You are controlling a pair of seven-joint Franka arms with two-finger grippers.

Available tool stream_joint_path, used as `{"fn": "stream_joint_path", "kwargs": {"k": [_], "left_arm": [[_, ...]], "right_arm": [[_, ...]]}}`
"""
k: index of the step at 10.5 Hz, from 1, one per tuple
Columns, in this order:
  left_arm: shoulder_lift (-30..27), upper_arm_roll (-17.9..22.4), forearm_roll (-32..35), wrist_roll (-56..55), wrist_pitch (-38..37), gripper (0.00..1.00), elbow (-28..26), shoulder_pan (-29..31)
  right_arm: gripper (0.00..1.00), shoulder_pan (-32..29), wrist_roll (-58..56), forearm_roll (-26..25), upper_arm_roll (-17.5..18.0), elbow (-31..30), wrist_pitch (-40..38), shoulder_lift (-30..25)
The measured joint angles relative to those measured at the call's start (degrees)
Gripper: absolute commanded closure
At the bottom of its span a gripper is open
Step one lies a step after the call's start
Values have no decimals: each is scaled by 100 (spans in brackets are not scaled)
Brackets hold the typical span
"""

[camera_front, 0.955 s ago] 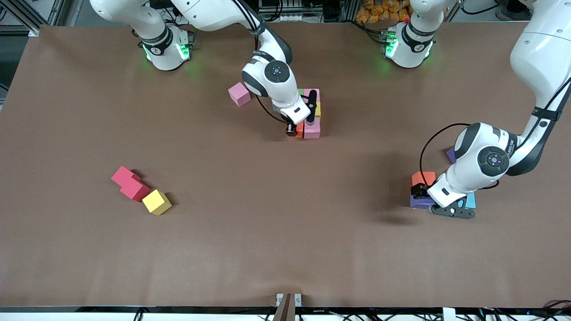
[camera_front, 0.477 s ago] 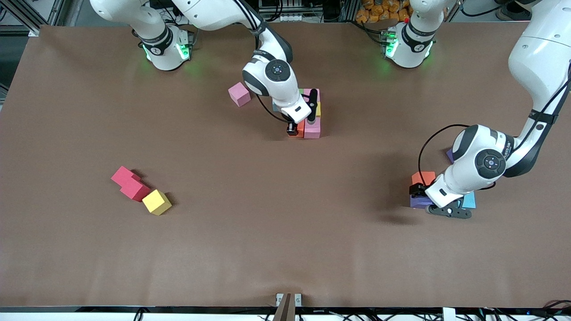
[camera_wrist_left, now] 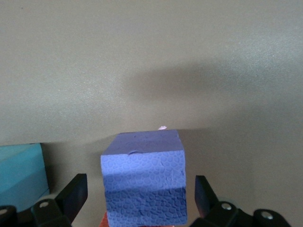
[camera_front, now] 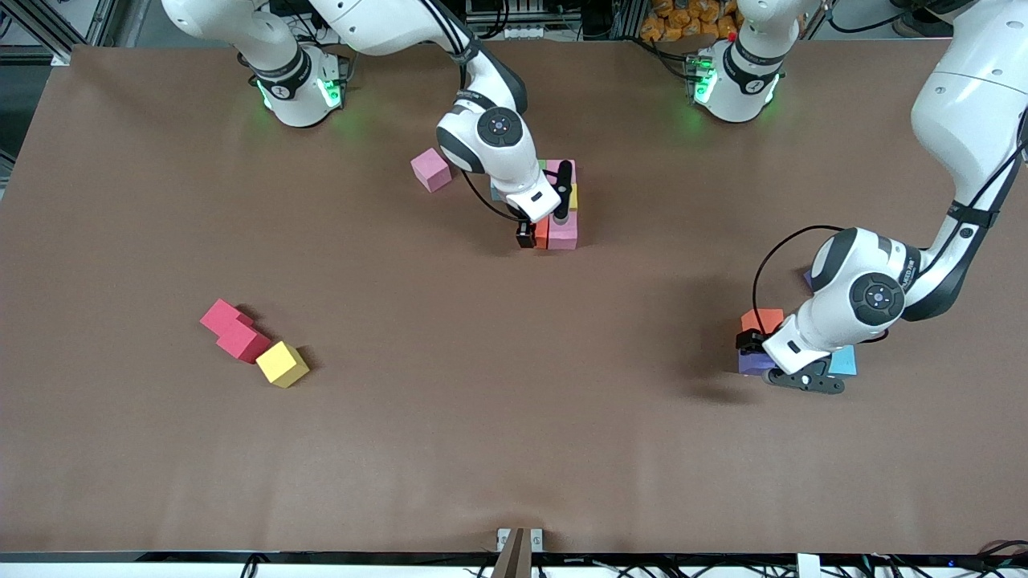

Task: Form number 2 with 11 blocks

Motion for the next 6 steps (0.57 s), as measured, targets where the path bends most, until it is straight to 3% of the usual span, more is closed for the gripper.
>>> {"fn": "stream_joint_path", "kwargs": {"k": [2,6], "left_arm": [[39,15,1,2,0,41,0,-2],[56,18,1,2,2,41,102,-2]], "right_arm": [[0,-1,13,0,-8,16,5,0],[0,-8,20,8,-19,88,-185,-106]]}}
